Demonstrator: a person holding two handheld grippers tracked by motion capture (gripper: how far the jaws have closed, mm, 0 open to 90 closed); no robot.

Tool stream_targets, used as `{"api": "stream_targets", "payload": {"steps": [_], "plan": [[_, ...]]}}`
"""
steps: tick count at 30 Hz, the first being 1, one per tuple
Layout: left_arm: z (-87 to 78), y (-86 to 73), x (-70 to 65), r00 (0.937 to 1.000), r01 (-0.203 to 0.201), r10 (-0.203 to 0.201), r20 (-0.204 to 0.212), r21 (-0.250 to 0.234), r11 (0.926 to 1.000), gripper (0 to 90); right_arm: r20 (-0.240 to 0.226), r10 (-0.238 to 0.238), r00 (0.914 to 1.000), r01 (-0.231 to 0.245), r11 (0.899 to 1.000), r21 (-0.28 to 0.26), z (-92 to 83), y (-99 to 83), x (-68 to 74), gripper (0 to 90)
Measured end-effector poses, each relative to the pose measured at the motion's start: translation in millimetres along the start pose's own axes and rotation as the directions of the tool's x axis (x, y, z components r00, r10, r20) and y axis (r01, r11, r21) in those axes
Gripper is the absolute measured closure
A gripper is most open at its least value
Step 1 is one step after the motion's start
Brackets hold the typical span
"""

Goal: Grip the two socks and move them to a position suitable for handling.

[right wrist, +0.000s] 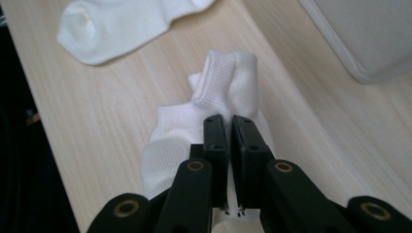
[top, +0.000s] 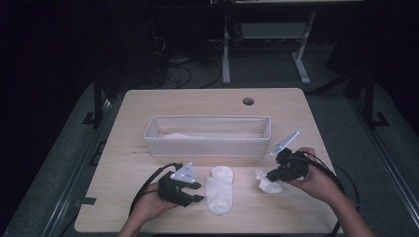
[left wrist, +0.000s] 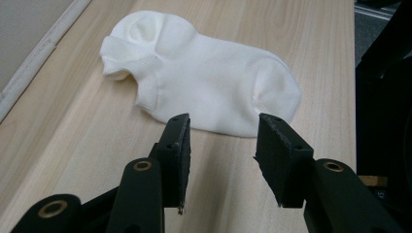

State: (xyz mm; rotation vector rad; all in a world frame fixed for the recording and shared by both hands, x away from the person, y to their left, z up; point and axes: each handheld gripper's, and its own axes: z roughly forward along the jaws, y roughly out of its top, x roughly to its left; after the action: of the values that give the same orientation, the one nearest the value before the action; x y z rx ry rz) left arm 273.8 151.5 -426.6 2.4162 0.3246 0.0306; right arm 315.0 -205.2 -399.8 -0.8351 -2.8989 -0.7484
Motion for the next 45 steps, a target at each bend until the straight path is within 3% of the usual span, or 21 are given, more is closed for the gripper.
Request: {"api": "stream_targets", "payload": {"steps": [11,24,45], "plan": [[-1.9,-0.6,0.2,1.0000,-0.001,0.001,-0.005,-0.008,1.0000,55.7,-0.042,-0.058,0.9974,0.057,0.998,-0.015,-3.8,18.3,18.4,85.1],[-4.9,-2.5,1.7,0.9999,0.006,-0.006,-0.010,-0.010,0.9999,55.6,-0.085,-0.110,0.9903,0.110,0.994,-0.012,7.8,36.8,35.0,85.1],[-10.1,-7.0,5.2,0.9996,0.015,-0.016,-0.025,-0.014,0.9998,55.7,-0.154,-0.198,0.9680,0.199,0.980,-0.013,31.6,67.1,60.8,85.0]]}}
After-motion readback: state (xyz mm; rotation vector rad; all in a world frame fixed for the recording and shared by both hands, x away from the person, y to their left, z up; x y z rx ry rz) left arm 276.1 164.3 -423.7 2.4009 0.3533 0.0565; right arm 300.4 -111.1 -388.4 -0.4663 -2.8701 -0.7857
